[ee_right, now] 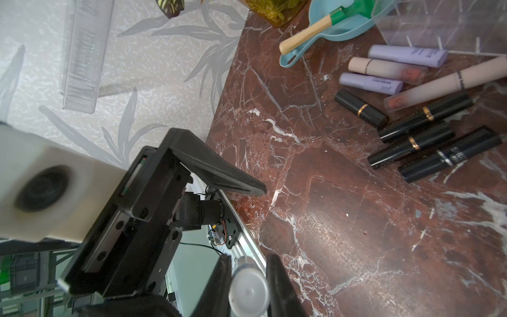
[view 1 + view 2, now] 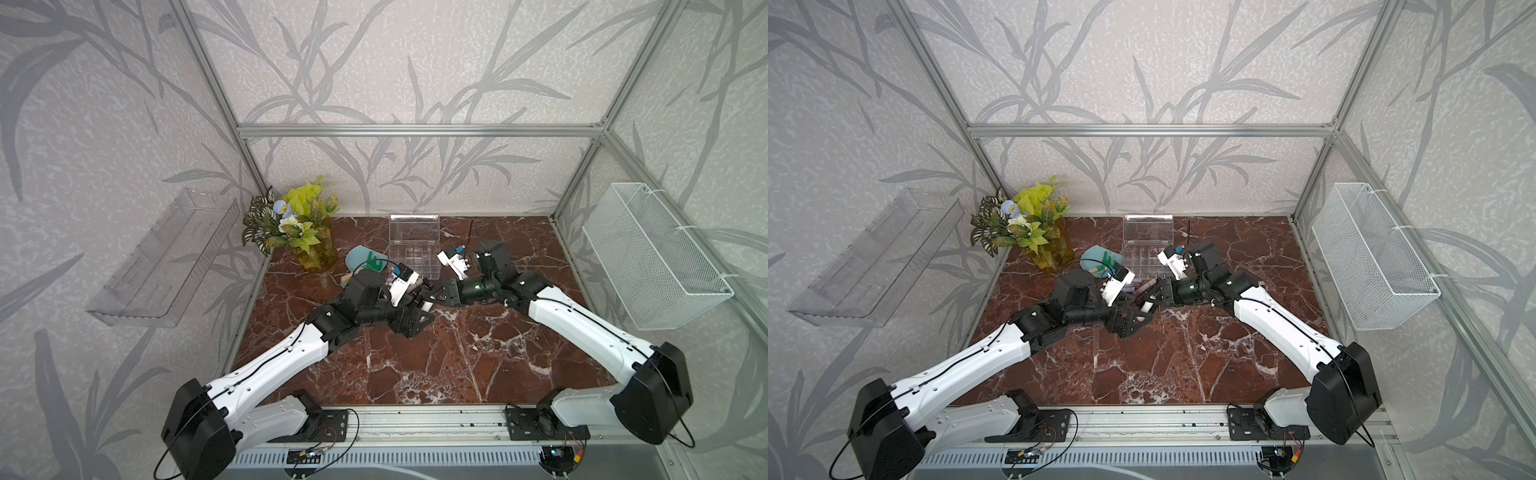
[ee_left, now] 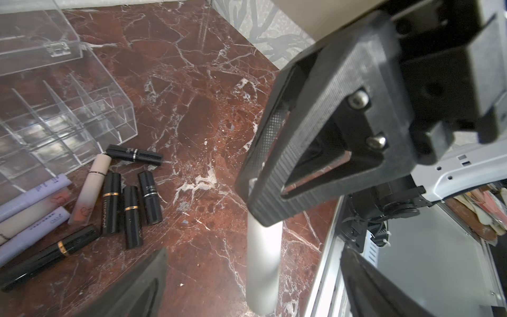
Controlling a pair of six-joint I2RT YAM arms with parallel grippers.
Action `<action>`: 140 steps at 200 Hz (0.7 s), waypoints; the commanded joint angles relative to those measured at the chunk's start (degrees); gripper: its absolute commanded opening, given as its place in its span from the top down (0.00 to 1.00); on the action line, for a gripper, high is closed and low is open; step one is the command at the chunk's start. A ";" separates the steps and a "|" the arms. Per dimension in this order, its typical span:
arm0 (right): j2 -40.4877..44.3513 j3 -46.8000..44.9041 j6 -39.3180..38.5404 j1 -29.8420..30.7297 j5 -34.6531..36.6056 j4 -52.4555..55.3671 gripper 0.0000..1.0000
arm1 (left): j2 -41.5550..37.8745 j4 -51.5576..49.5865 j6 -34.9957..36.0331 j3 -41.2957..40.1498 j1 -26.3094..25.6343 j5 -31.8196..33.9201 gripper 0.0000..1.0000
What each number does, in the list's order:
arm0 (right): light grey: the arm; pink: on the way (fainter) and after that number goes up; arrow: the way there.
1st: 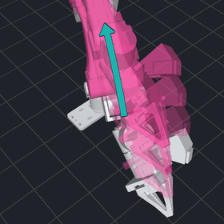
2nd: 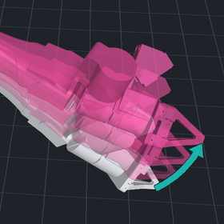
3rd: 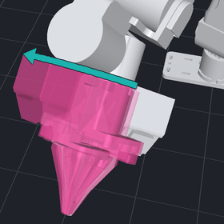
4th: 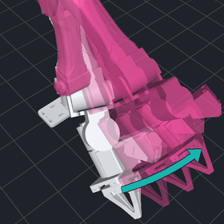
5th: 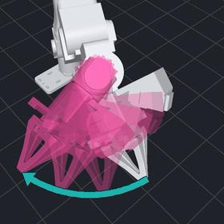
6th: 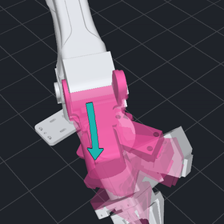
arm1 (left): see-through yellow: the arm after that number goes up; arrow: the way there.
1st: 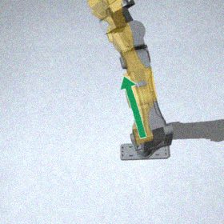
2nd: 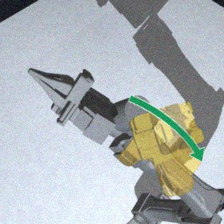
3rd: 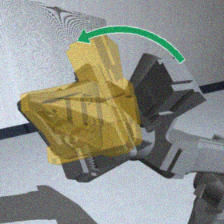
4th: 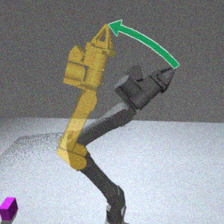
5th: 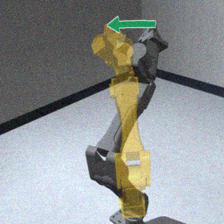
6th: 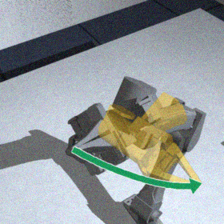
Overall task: Arrange the lipsticks in the organizer
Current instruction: Pick up the lipstick at the center of the board, then place the lipstick in the storage box.
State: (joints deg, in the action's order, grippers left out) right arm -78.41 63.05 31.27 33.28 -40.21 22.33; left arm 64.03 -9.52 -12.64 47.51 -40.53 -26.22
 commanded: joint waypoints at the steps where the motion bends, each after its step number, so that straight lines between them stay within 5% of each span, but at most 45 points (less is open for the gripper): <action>1: -1.79 4.37 -5.56 -0.20 8.92 5.07 0.85 | -1.76 -0.95 -0.25 0.74 -0.17 7.89 0.00; 63: -9.98 14.30 -13.79 -3.23 33.32 6.06 0.84 | -3.69 0.03 -1.77 -0.85 -0.15 19.75 0.00; 140: -23.92 18.95 -20.81 -4.31 46.45 -11.40 0.82 | -1.31 2.60 -3.10 -3.91 -0.15 22.54 0.00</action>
State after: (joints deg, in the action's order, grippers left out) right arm -98.67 78.83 14.09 29.02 0.73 18.24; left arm 61.89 -9.10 -14.63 45.15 -40.53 -5.19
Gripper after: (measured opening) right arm 0.215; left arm 0.999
